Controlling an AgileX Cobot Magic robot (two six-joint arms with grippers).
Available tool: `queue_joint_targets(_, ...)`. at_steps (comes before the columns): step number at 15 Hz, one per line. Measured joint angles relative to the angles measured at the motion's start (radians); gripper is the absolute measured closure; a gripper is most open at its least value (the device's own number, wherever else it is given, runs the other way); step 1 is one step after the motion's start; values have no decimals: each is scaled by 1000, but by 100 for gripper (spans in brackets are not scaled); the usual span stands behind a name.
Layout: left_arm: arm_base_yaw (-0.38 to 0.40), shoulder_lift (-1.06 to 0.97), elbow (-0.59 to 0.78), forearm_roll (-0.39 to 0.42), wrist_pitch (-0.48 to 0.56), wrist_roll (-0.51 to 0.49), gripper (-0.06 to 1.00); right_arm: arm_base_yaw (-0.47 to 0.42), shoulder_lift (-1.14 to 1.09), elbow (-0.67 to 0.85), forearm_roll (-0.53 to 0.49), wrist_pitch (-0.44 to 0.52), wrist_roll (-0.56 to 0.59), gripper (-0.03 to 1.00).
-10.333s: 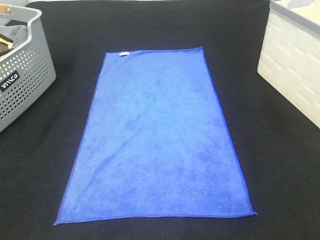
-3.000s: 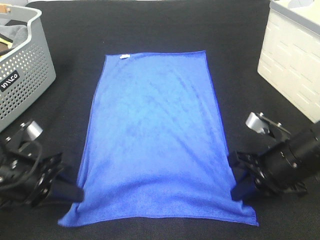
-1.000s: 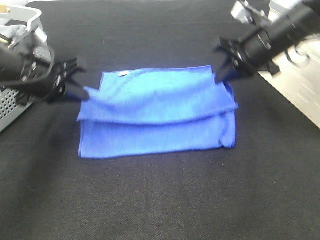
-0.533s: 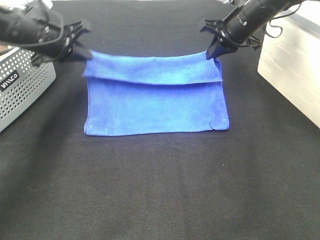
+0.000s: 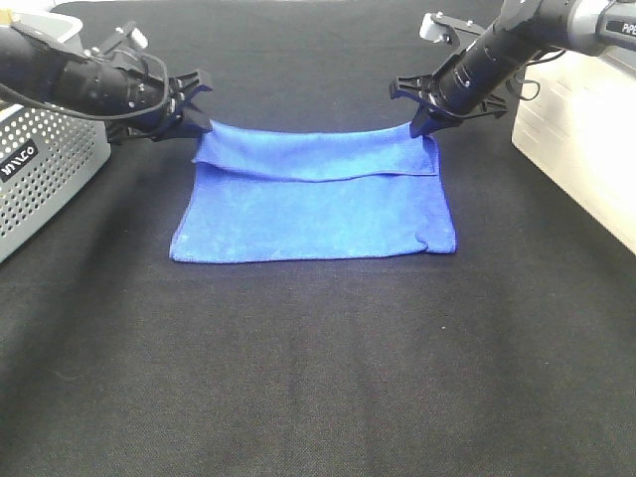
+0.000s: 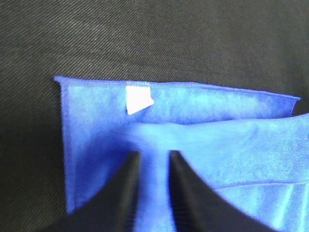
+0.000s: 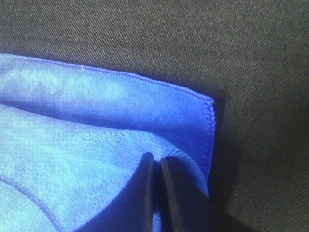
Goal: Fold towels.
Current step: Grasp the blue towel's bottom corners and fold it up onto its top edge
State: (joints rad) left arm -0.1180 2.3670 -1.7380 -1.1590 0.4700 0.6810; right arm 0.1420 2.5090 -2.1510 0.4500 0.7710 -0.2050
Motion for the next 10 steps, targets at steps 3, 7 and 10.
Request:
queue_joint_targets(3, -17, 6, -8, 0, -27, 54, 40, 0, 0, 0, 0, -17, 8, 69)
queue_joint_targets(7, -9, 1, -9, 0, 15, 69, 31, 0, -27, -2, -75, 118, 33, 38)
queue_joint_targets(10, 16, -23, -11, 28, 187, 69, 31, 0, -55, -2, -92, 240, 35, 36)
